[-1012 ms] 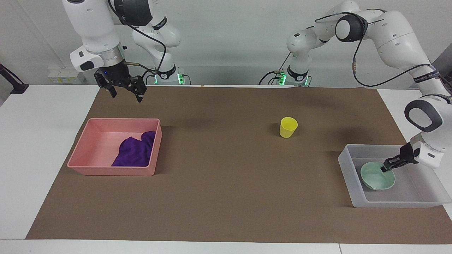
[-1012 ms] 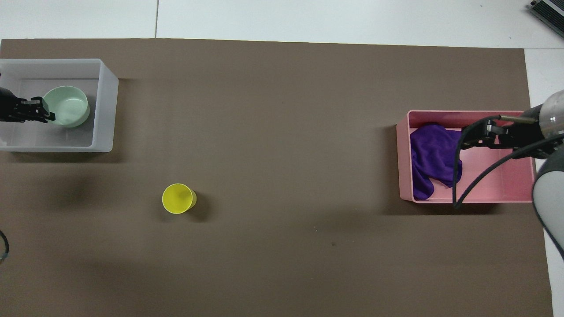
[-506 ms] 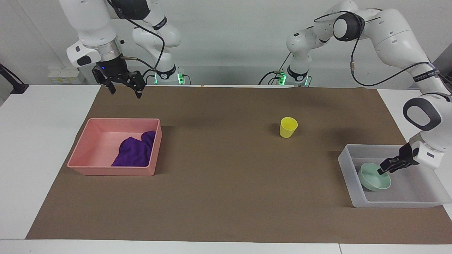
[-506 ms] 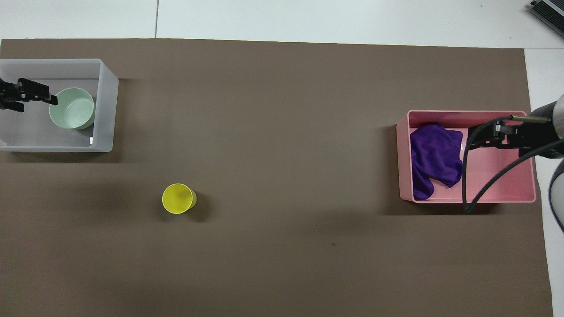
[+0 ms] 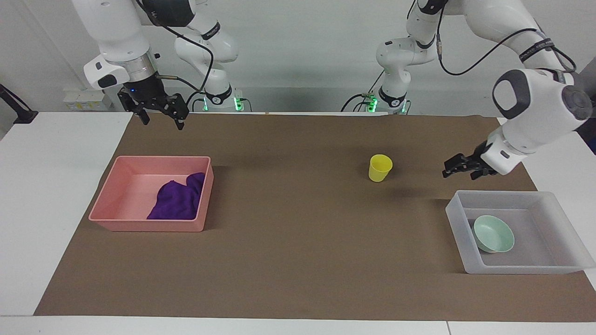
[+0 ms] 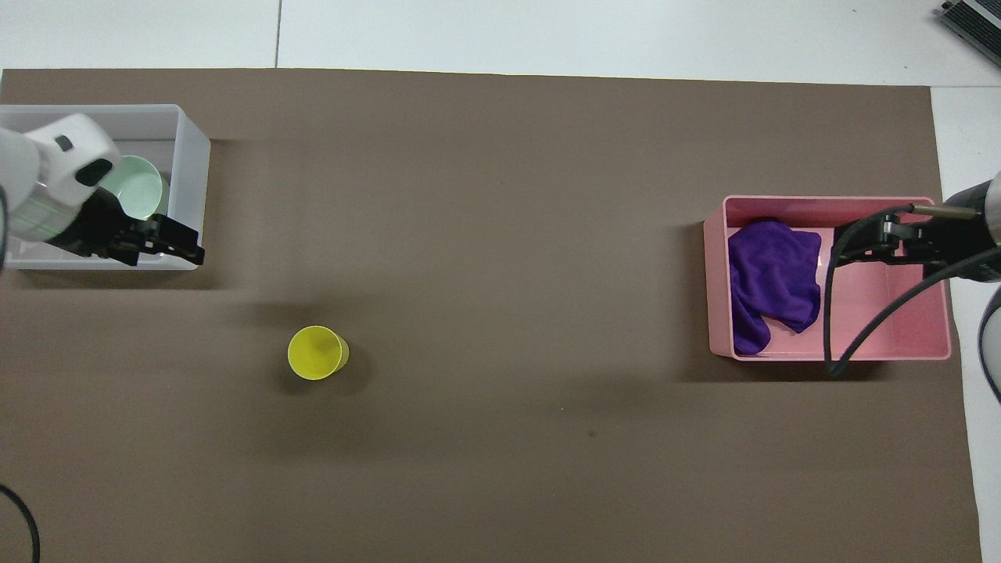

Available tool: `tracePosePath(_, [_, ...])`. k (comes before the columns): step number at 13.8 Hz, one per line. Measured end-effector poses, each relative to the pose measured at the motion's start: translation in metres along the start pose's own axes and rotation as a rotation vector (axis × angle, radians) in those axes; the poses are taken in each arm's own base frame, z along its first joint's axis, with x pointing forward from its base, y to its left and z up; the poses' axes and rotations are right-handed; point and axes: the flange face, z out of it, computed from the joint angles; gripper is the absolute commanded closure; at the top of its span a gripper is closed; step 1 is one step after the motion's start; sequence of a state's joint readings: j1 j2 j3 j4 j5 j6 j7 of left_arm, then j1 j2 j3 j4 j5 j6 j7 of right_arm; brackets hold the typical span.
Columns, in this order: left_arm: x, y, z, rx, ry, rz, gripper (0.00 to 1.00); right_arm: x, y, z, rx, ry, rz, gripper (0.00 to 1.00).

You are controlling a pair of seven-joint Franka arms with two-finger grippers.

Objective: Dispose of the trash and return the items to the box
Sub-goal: 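Reach the left gripper to the yellow cup and grasp it, then carry the yellow cup with the left gripper into the clear box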

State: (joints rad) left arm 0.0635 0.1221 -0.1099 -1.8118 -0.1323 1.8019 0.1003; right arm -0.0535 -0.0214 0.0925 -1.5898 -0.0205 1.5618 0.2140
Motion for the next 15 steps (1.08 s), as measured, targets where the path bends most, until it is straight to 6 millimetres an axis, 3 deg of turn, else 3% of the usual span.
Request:
tracePosePath(3, [-0.046, 0.043, 0.045, -0.001, -0.036, 0.039, 0.0, 0.0, -0.001, 0.0, 0.0, 0.0, -0.001, 0.0])
tracePosePath(7, [-0.063, 0.067, 0.101, -0.016, -0.012, 0.015, 0.0, 0.0, -0.001, 0.001, 0.0, -0.001, -0.001, 0.0])
tracePosePath(9, [-0.07, 0.082, 0.129, -0.004, 0.018, -0.003, 0.5, 0.0, -0.001, 0.001, 0.0, -0.002, -0.001, 0.0])
tracePosePath(10, [-0.074, 0.087, 0.142, 0.001, 0.031, -0.006, 0.8, 0.0, -0.001, 0.001, 0.0, -0.002, -0.001, 0.0])
tracePosePath(11, [-0.077, 0.088, 0.153, 0.002, 0.032, -0.011, 1.0, 0.0, -0.001, 0.001, 0.0, -0.002, -0.001, 0.0])
tracePosePath(15, [-0.077, 0.083, 0.169, -0.034, 0.011, -0.058, 1.0, 0.001, 0.001, 0.001, 0.0, -0.002, 0.003, 0.0])
